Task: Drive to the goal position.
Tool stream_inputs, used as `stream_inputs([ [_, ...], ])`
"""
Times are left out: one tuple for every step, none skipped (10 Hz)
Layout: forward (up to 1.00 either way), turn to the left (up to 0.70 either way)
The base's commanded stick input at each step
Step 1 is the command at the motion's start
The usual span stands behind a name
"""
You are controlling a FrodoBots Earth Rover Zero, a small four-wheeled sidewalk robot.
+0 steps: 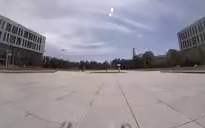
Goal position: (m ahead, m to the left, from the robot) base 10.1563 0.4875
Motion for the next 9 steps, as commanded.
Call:
stream_inputs([
  [0.70, 0.00],
  [0.70, 0.00],
  [0.70, 0.00],
  [0.70, 0.00],
  [0.70, 0.00],
  [0.70, 0.00],
  [0.70, 0.00],
  [0.70, 0.00],
  [0.70, 0.00],
])
